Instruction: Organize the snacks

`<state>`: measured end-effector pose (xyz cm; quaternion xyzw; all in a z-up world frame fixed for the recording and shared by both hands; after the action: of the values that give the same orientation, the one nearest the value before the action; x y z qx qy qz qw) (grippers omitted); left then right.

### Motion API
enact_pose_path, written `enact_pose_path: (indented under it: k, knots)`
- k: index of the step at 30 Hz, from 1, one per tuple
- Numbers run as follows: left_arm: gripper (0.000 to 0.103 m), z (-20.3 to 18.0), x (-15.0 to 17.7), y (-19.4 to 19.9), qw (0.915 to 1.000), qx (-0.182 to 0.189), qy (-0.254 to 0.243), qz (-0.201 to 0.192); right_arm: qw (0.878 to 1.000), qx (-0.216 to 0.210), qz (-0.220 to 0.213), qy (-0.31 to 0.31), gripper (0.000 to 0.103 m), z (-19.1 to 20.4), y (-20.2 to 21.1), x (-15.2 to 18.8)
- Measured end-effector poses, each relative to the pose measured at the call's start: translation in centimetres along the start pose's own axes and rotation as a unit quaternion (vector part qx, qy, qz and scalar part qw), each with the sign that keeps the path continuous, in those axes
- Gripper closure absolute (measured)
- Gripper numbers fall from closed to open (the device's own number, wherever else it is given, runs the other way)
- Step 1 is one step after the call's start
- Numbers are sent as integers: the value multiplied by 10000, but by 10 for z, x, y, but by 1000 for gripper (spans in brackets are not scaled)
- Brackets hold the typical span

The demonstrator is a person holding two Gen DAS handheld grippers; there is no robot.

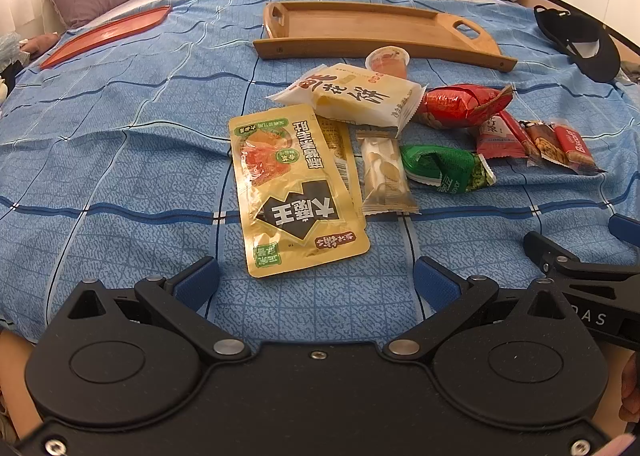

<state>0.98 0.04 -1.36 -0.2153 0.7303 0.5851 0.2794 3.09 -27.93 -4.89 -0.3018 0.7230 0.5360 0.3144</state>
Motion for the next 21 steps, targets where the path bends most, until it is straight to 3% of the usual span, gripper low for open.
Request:
enact_pose_path:
  k: [21]
  knots:
    - [0,2,0,-2,9996,8,-209,-188,9989,-3,-412,201,0,0,5,7]
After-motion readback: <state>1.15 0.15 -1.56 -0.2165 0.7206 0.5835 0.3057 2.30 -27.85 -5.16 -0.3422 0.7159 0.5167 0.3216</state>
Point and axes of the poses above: each gripper's, at about its wrist camera, not at the fingertips, and y roughly against the way its jaws point, z to its left, x to its underside, the point moved 2 cm from there along -y, roughly the way its jaws point, and after that the axes turned 13 degrees about x, right-handed, at the moved point
